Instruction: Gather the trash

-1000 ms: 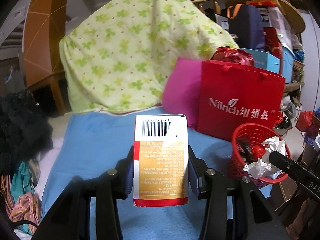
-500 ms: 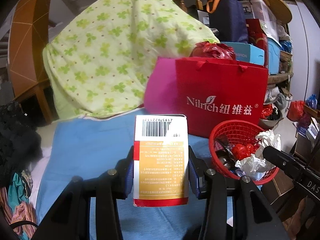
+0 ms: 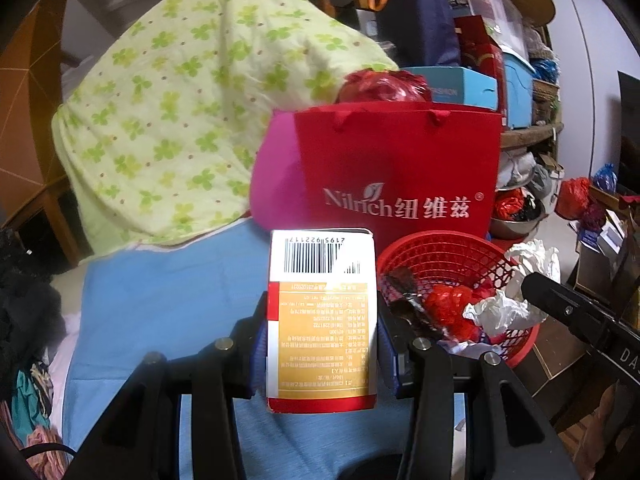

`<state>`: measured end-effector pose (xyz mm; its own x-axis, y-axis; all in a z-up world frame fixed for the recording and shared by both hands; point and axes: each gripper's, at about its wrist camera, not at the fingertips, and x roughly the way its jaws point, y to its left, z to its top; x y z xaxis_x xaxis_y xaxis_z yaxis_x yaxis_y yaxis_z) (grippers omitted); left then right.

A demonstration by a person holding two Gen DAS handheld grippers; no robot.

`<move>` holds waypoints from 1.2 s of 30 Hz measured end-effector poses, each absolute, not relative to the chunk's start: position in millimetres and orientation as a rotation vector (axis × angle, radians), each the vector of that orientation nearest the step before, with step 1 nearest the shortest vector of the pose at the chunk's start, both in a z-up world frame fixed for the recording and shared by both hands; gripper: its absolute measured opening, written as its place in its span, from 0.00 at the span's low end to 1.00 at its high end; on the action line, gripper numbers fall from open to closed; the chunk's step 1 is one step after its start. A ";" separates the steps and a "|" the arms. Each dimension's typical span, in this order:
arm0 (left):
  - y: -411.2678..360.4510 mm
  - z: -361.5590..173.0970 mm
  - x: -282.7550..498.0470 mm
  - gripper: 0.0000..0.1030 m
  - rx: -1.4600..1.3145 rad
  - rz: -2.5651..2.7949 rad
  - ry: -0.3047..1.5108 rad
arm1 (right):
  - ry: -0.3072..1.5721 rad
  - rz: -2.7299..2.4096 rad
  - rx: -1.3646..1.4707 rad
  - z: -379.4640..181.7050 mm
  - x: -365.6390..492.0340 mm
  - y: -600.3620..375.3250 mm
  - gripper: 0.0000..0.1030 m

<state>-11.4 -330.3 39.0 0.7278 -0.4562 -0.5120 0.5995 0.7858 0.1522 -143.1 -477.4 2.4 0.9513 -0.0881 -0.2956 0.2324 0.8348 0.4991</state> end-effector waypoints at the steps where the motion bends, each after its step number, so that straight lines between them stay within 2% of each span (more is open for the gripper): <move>1: -334.4 38.1 -11.8 0.46 0.322 -0.601 0.476 | 0.267 -0.178 0.559 2.0 -143.5 -479.9 0.43; 13: -405.8 12.7 14.8 0.48 0.297 -0.881 0.552 | 0.316 -0.331 0.655 -30.6 -126.0 -558.8 0.43; 15: -417.6 5.0 22.0 0.49 0.302 -0.889 0.575 | 0.341 -0.350 0.683 -40.1 -118.8 -572.7 0.46; 16: -421.2 2.4 24.8 0.57 0.304 -0.889 0.585 | 0.357 -0.352 0.705 -44.9 -114.5 -579.0 0.48; 17: -422.0 1.0 26.5 0.65 0.299 -0.892 0.596 | 0.361 -0.340 0.738 -49.3 -111.9 -584.0 0.57; 18: -420.0 0.3 27.6 0.66 0.287 -0.890 0.605 | 0.358 -0.330 0.760 -51.3 -111.1 -586.0 0.64; 22: -395.5 4.8 27.2 0.73 0.265 -0.834 0.620 | 0.355 -0.322 0.747 -50.5 -116.1 -579.6 0.64; 30: -315.5 31.4 7.6 0.78 0.277 -0.632 0.553 | 0.363 -0.346 0.440 -4.4 -141.1 -494.3 0.64; 33: -289.2 46.7 -5.1 0.88 0.286 -0.578 0.514 | 0.384 -0.390 0.336 12.5 -147.8 -459.0 0.67; 36: -265.1 60.5 -20.6 0.89 0.298 -0.537 0.459 | 0.375 -0.398 0.287 29.3 -159.7 -429.4 0.70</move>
